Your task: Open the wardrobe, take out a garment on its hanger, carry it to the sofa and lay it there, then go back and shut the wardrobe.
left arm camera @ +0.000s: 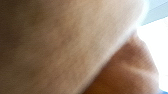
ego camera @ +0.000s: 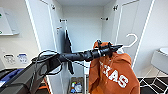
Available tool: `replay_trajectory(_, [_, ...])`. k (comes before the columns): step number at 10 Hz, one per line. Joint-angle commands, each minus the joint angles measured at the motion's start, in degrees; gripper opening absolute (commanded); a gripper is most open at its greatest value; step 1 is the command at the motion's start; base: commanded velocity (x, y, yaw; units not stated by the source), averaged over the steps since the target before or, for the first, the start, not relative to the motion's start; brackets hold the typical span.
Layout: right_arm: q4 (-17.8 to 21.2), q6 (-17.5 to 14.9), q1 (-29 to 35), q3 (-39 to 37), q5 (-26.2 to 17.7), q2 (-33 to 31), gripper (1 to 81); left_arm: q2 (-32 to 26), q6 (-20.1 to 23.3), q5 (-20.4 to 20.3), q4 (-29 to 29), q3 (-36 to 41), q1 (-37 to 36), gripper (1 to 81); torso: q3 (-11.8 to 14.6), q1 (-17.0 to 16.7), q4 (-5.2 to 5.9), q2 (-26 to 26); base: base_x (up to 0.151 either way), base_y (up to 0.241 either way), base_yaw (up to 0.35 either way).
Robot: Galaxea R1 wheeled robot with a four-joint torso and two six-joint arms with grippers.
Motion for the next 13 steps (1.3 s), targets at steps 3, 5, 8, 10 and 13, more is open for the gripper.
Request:
replay_trajectory(3, [-0.26, -0.13, 2.90, 0.52, -2.57, 0.55, 81.1, -1.20, 0.97, -2.83, 0.44, 1.72, -11.48, 1.0, 0.00, -0.07, 0.00, -0.04, -0.100, 0.000, 0.000])
replay_trajectory(5, [-0.26, -0.13, 2.90, 0.44, -2.57, 0.55, 81.1, -1.38, 0.97, -2.83, 0.69, 2.24, -11.39, 1.0, 0.00, -0.13, 0.02, -0.04, 0.000, 0.000, 0.000])
replay_trajectory(8, [-0.26, -0.13, 3.07, 0.44, -2.57, 0.55, 81.1, -3.22, 0.97, 1.74, 5.00, 4.18, -9.73, 1.0, -0.02, -0.09, 0.02, -0.04, 0.000, 0.000, 0.000])
replay_trajectory(10, [-0.26, -0.13, 3.16, 0.52, -2.49, 0.55, 81.1, -5.59, 0.97, 3.41, 6.15, 5.15, -8.06, 1.0, -0.02, -0.09, 0.02, -0.04, 0.000, 0.000, 0.000])
replay_trajectory(13, [-0.17, -0.13, 3.16, 0.52, -2.49, 0.55, 81.1, -8.93, 0.97, 4.99, 7.11, 7.26, -5.94, 1.0, -0.02, -0.09, 0.02, -0.04, 0.000, 0.000, 0.000])
